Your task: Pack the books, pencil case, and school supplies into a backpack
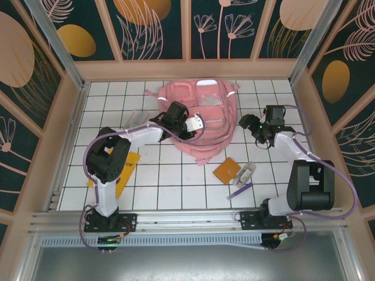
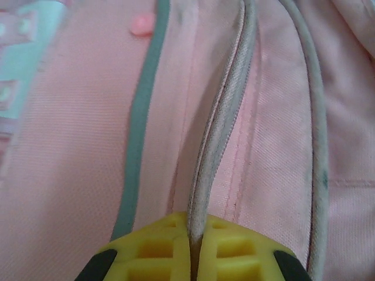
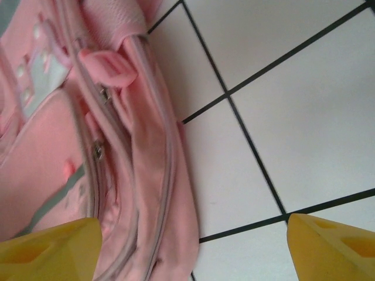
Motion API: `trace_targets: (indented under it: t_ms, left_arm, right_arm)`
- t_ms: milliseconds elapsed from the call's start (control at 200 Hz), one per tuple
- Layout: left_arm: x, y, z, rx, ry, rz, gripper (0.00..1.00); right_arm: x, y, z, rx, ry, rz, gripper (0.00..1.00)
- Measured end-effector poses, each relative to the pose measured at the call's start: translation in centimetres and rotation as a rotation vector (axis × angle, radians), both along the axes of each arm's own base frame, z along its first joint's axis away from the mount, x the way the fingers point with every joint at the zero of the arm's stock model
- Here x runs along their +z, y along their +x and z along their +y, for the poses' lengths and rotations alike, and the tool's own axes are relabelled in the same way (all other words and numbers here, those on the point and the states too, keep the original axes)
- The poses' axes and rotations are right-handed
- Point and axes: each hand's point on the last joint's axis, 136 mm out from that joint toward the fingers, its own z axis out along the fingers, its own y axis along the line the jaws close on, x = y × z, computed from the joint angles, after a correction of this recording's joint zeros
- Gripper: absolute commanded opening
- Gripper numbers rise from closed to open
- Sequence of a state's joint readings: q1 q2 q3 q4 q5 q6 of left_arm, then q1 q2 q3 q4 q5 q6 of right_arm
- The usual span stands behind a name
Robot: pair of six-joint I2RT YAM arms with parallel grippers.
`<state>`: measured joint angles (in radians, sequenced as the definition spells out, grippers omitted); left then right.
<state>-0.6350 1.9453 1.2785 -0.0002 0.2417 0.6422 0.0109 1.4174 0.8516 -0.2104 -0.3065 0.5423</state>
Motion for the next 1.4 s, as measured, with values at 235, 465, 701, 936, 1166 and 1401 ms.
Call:
trace_targets:
  t_ms: [235,465,701,936,1166,1401]
  left_arm:
    - [5.2,2.3,0.0,0.124,-0.155,-0.018,0.0]
    - [11.6,6.8,1.4,0.272,-0.355,-0.016,0.0]
    - [13.8,8.3,2.8,0.298,-0.44,0.004,0.0]
    - [11.4,7.0,2.6,0.268,-0.425,0.069,0.03]
    - [10.0,4.4,4.1,0.294,-0.426,0.139,0.48]
    - [16.0,2.7,7.9,0.426,-0.593,0.175,0.99]
  right_arm:
    - [0.0,-2.1,1.6,0.06,0.044,0.013,0.82]
    - [-1.0,-4.9,3.5,0.128,0.02,0.093,0.83]
    - [-1.1,-6.4,5.3,0.205,0.005,0.116,0.82]
    - [0.1,-5.7,7.7,0.279,0.021,0.031,0.81]
    - [2.8,-5.2,11.6,0.451,-0.002,-0.143,0.8]
    - [9.8,-6.9,16.8,0.691,-0.055,-0.509,0.8]
